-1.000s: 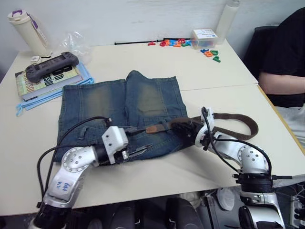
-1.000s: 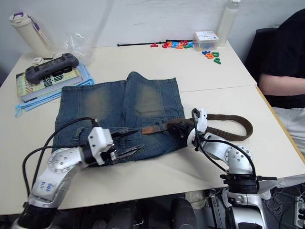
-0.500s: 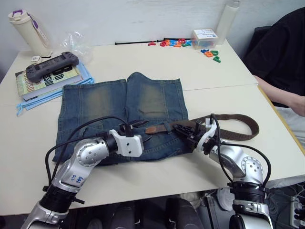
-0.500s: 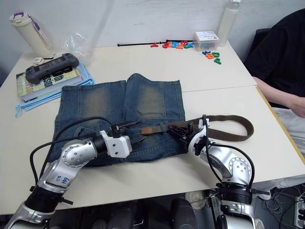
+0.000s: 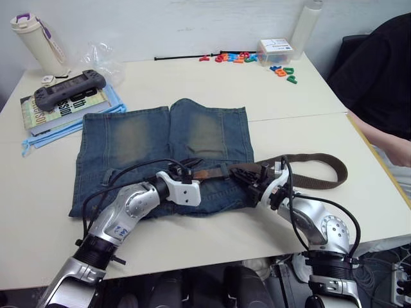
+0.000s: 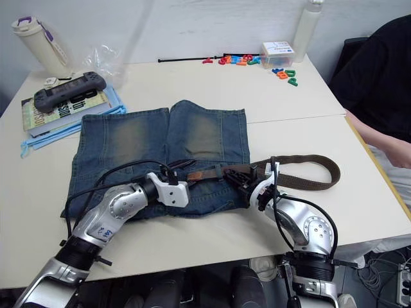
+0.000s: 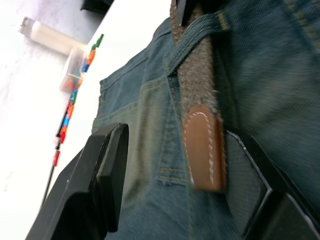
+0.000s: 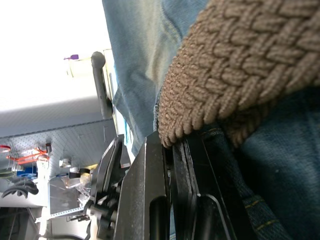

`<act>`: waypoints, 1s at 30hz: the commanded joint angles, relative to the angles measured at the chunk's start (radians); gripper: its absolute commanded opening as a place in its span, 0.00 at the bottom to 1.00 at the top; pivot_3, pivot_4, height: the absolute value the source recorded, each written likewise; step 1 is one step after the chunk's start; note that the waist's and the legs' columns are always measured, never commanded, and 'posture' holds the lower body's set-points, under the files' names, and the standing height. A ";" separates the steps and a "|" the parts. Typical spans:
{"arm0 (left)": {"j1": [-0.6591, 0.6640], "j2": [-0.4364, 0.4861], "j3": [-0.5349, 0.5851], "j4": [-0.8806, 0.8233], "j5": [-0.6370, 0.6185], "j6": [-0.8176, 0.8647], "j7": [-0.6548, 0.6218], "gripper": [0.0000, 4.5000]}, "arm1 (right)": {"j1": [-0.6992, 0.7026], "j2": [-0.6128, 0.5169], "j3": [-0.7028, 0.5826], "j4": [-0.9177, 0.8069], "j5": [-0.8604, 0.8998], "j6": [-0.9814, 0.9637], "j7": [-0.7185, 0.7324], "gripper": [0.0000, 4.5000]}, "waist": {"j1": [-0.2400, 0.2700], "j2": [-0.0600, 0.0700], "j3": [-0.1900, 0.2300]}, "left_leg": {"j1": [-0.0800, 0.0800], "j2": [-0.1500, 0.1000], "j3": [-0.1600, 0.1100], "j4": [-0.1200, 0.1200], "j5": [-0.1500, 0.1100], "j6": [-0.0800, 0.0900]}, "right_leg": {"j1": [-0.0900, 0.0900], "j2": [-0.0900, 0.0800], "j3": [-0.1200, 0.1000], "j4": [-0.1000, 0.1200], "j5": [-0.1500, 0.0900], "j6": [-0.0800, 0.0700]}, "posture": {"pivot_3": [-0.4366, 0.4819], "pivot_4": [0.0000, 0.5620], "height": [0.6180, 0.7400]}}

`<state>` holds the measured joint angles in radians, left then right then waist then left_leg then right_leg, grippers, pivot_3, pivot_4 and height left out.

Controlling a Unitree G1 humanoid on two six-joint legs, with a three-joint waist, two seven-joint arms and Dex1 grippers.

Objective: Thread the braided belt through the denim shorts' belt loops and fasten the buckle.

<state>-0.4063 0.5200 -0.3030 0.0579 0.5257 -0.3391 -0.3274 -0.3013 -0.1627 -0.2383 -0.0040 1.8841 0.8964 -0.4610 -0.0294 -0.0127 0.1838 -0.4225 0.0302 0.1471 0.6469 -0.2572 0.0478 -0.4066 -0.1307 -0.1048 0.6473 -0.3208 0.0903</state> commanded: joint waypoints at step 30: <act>0.040 0.000 -0.010 -0.054 0.096 0.012 0.017 0.00 | 0.151 -0.249 0.028 -0.477 -0.100 -0.073 0.020 0.95 | 0.004 0.005 -0.003 | -0.001 -0.001 0.000 0.000 0.000 0.000 | 0.000 -0.001 0.000 -0.002 0.000 0.000 | 0.48 0.27 0.81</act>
<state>-0.3827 0.5131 -0.3092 0.0092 0.6109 -0.3395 -0.2970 -0.1564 -0.3764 -0.2026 -0.3675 1.8263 0.7982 -0.4865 -0.0254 -0.0078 0.1809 -0.4231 0.0296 0.1471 0.6468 -0.2573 0.0481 -0.4062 -0.1319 -0.1048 0.6451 -0.3208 0.0904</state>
